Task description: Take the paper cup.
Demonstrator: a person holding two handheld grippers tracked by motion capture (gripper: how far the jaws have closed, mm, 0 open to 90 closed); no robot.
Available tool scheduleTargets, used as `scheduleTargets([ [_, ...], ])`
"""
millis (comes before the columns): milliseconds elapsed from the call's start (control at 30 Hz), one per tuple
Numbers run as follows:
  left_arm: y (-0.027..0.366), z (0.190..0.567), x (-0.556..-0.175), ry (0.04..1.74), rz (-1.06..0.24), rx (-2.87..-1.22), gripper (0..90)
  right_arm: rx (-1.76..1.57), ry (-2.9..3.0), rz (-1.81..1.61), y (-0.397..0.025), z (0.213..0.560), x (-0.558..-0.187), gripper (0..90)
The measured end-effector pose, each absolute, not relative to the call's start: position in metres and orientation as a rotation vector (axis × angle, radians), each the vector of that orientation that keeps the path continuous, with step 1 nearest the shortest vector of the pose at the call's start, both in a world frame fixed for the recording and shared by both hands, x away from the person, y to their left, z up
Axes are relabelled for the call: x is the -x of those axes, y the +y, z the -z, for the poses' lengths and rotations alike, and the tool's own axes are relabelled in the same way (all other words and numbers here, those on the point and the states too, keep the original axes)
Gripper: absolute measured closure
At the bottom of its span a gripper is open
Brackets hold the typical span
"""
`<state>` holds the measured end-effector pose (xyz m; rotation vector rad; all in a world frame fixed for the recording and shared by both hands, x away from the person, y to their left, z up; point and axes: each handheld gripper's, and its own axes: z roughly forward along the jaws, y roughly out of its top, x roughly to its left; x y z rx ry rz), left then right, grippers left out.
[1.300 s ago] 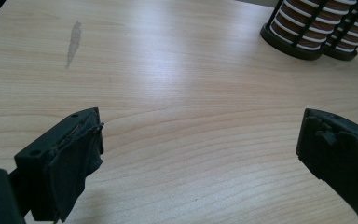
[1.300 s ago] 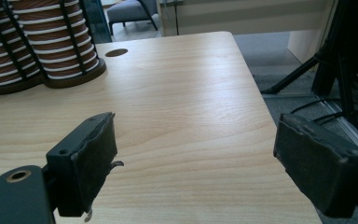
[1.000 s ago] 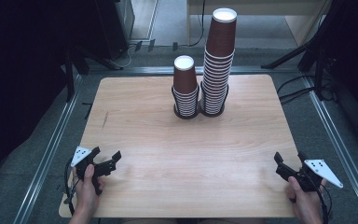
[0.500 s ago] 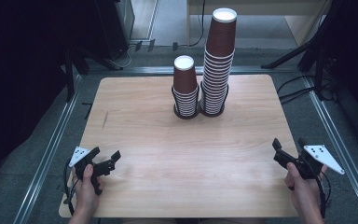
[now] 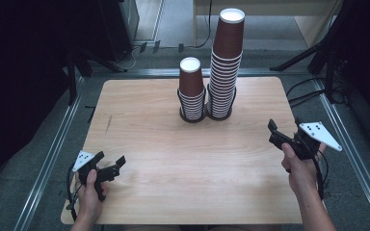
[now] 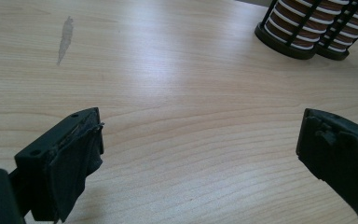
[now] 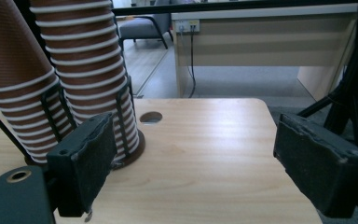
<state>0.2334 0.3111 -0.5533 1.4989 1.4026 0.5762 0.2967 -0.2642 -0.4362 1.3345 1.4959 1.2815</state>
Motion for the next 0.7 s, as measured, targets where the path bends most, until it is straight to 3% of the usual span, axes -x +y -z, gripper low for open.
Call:
scheduleTargets([
  [433, 0.311, 0.553, -0.233, 1.39, -0.574, -1.499, 0.6, -1.292, 1.491, -1.315, -0.238, 0.394, -0.328, 12.6],
  [700, 0.31, 0.553, -0.234, 1.391, -0.578, -1.514, 0.6, -1.254, 1.519, -1.298, -0.226, 0.38, -0.342, 4.3],
])
